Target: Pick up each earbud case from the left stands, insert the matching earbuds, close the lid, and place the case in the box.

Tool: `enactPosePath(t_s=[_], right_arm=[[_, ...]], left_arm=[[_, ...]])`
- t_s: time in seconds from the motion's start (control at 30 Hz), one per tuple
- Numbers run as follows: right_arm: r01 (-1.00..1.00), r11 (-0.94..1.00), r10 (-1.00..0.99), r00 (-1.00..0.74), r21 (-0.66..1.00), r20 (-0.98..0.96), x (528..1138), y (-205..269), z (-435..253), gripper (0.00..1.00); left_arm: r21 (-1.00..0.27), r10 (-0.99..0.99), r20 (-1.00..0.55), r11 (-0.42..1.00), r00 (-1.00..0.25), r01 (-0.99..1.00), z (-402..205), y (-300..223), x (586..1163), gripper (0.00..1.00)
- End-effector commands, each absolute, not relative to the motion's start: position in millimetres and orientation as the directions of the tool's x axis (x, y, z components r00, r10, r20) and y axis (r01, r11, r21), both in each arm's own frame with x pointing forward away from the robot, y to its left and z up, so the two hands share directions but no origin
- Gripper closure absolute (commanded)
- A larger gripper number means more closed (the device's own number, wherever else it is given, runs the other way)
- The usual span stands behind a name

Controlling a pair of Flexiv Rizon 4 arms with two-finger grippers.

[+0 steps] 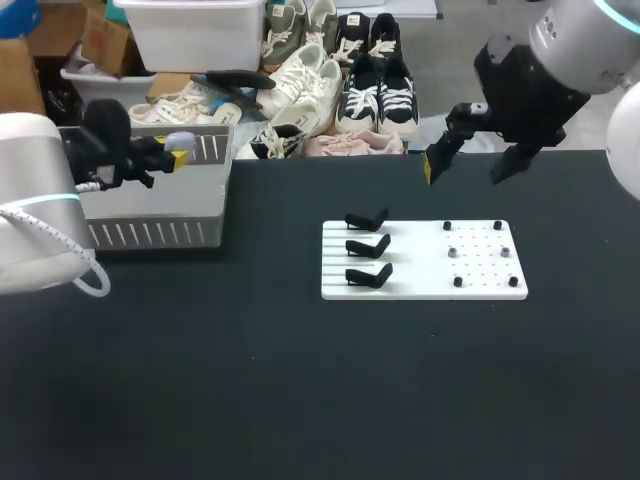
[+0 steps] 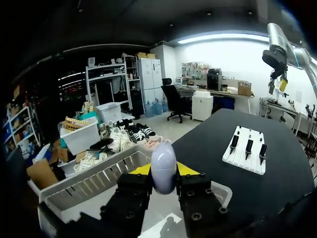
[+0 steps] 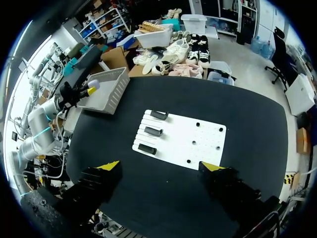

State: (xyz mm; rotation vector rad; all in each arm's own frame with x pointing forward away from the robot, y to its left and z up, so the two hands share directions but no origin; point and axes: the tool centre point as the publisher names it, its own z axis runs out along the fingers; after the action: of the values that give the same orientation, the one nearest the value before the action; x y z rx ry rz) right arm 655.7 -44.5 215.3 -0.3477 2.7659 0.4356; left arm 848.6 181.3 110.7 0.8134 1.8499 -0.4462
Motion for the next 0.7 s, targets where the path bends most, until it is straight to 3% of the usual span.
enactPosePath(t_s=[0.03, 0.17, 0.2, 0.23, 0.27, 0.7], right_arm=[[-0.282, 0.925, -0.184, -0.919, 0.255, -0.350, 653, -45, 215, 0.00], [-0.282, 0.925, -0.184, -0.919, 0.255, -0.350, 653, -45, 215, 0.00], [-0.282, 0.925, -0.184, -0.919, 0.255, -0.350, 653, -45, 215, 0.00], [-0.282, 0.925, -0.184, -0.919, 0.255, -0.350, 653, -45, 215, 0.00], [-0.282, 0.925, -0.184, -0.919, 0.255, -0.350, 653, -45, 215, 0.00], [-0.282, 0.925, -0.184, -0.919, 0.255, -0.350, 653, -45, 215, 0.00]], left_arm=[[0.059, 0.329, -0.903, 0.732, -0.277, 0.679, 105, 180, 872, 1.00], [0.048, 0.323, -0.903, 0.730, -0.282, 0.682, 105, 188, 884, 1.00], [0.041, 0.321, -0.902, 0.729, -0.288, 0.684, 105, 188, 884, 0.69], [0.038, 0.322, -0.901, 0.727, -0.292, 0.685, 105, 190, 886, 0.48], [0.036, 0.324, -0.900, 0.723, -0.292, 0.690, 105, 191, 886, 0.00], [0.020, 0.221, -0.964, 0.612, -0.147, 0.791, 155, 170, 841, 0.00]])
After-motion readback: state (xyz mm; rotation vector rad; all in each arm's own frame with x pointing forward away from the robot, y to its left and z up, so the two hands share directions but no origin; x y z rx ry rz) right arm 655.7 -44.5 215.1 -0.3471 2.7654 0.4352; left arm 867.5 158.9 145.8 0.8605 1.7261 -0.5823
